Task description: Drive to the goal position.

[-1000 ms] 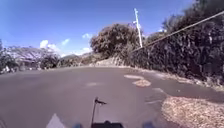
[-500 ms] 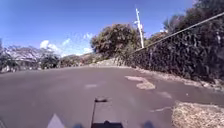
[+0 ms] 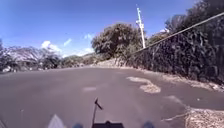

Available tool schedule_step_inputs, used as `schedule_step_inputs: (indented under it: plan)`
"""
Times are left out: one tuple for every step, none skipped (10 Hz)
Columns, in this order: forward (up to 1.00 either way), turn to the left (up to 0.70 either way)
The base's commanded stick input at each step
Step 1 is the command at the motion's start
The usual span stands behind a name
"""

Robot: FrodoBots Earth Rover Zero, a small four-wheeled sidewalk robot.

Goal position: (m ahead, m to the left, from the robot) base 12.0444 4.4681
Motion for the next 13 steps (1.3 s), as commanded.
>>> schedule_step_inputs:
  plan:
    - [0.50, 0.00]
    - [0.50, 0.00]
    - [0.50, 0.00]
    - [0.50, 0.00]
    - [0.50, 0.00]
    - [0.50, 0.00]
    - [0.50, 0.00]
    - [0.50, 0.00]
    - [0.50, 0.00]
    - [0.50, 0.00]
    - [0.50, 0.00]
    - [0.50, 0.00]
    - [0.50, 0.00]
